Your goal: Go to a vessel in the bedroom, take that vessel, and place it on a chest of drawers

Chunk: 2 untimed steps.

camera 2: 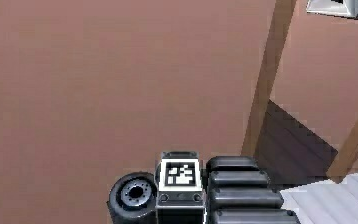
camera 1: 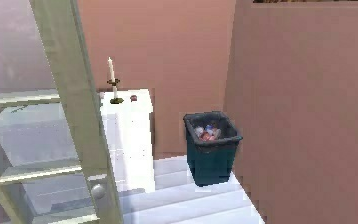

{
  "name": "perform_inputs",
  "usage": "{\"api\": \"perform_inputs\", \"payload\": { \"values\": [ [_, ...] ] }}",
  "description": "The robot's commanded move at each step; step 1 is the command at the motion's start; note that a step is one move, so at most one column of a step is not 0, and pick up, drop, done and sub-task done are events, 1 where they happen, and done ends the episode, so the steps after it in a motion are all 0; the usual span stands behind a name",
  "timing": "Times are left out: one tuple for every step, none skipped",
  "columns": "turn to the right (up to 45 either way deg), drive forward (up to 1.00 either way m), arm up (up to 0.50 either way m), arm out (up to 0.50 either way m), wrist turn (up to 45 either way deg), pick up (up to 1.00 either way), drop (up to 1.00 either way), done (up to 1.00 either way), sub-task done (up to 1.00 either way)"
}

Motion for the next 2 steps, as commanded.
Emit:
{"api": "perform_inputs", "payload": {
  "values": [
    [3.0,0.00,0.00,0.00,0.0,0.00,0.00,0.00,0.00],
    [0.0,0.85,0.00,0.00,0.0,0.00,0.00,0.00,0.00]
  ]
}}
